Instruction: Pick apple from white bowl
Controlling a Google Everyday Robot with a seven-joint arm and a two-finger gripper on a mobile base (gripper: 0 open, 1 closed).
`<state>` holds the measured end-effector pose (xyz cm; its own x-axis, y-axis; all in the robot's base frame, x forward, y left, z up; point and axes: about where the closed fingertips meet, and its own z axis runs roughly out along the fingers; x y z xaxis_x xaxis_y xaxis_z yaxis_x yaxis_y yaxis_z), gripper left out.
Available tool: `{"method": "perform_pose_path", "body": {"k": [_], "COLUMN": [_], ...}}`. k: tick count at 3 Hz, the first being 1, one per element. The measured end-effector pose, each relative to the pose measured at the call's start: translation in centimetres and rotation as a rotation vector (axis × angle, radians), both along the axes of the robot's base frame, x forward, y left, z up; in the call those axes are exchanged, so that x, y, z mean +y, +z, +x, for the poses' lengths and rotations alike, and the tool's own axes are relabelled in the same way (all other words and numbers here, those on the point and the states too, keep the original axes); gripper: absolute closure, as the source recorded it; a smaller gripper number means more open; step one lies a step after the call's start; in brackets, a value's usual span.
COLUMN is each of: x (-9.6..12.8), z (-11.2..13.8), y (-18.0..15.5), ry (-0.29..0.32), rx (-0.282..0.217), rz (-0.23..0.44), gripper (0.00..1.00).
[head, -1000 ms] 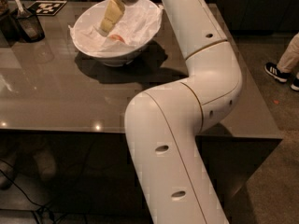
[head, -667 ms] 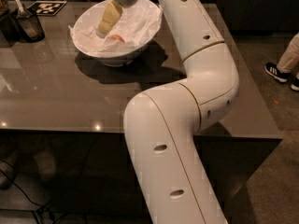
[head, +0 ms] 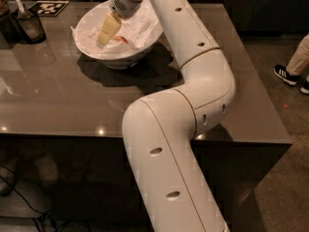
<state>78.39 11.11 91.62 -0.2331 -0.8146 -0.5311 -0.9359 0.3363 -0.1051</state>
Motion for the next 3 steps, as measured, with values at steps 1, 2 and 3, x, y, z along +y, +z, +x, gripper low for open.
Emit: {"method": "perform_pose_path", "body": {"k": [1,2,3], "x": [0.1,-1.1,-2.2], "z": [0.1,0.4,0.6], "y": [-1.3,-2.6,-3.8], "ry": [0.004,-0.01,-0.024], "rx": [0.022,0.048,0.074], "rz": [-0.005,0.003,0.01], "gripper": [0.0,0.0,0.0]}}
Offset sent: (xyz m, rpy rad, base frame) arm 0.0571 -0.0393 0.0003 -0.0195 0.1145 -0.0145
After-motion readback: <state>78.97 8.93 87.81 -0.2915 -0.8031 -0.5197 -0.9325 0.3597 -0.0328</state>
